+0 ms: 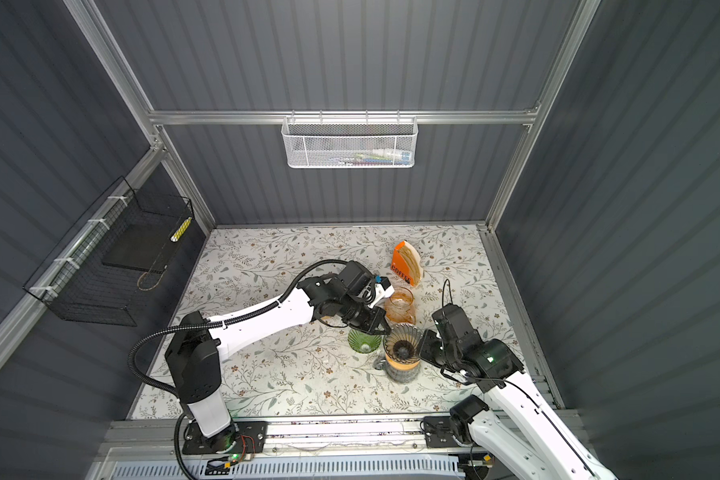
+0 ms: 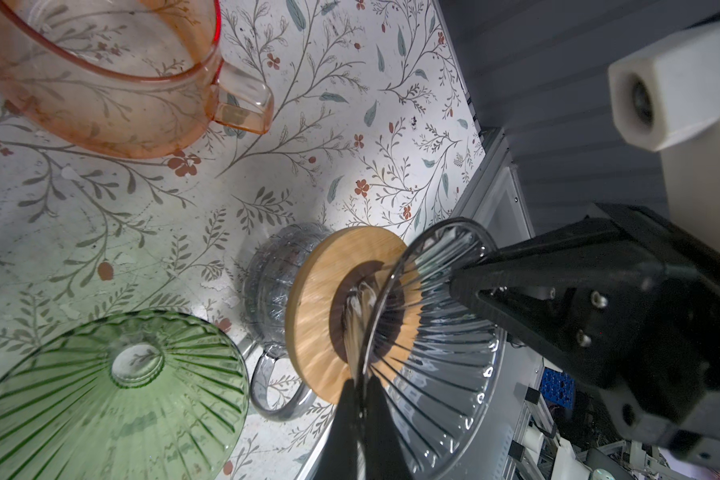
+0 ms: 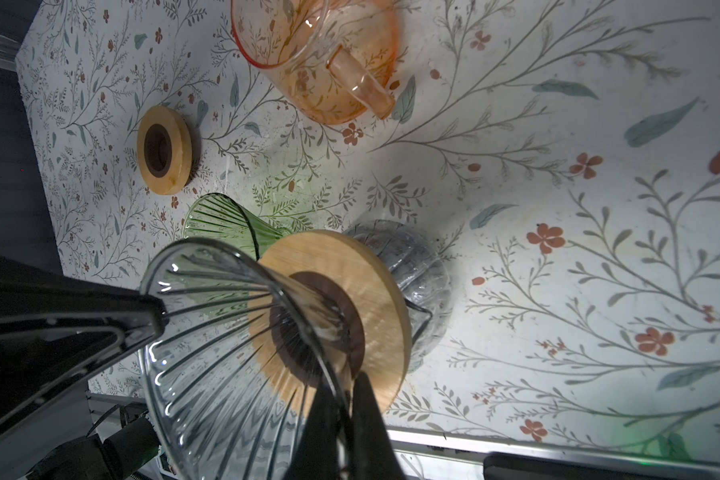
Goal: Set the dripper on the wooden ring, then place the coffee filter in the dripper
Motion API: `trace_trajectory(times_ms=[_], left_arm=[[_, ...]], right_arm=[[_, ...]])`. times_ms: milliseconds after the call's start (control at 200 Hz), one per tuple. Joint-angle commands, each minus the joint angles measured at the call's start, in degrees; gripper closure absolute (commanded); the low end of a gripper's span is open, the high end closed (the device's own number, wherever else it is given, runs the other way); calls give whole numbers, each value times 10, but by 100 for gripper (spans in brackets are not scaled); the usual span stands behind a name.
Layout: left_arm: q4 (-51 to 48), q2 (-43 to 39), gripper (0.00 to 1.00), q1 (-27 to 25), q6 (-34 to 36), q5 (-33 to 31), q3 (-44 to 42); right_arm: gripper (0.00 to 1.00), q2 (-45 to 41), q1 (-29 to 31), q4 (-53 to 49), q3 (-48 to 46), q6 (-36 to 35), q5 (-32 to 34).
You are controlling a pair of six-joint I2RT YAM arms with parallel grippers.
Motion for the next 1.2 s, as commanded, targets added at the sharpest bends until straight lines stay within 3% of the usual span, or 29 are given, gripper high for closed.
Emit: trace_trajectory(times_ms=[0, 836, 1191], left_arm=[[-77, 46, 98, -37, 40, -28, -27], [-82, 31, 98, -37, 42, -47, 13], [-82, 27, 97, -37, 43, -46, 26]], right_arm=[[100, 25, 5, -49, -43, -11, 34], [100, 43, 4, -40, 7, -40, 44], [93, 42, 4, -42, 23, -43, 44]])
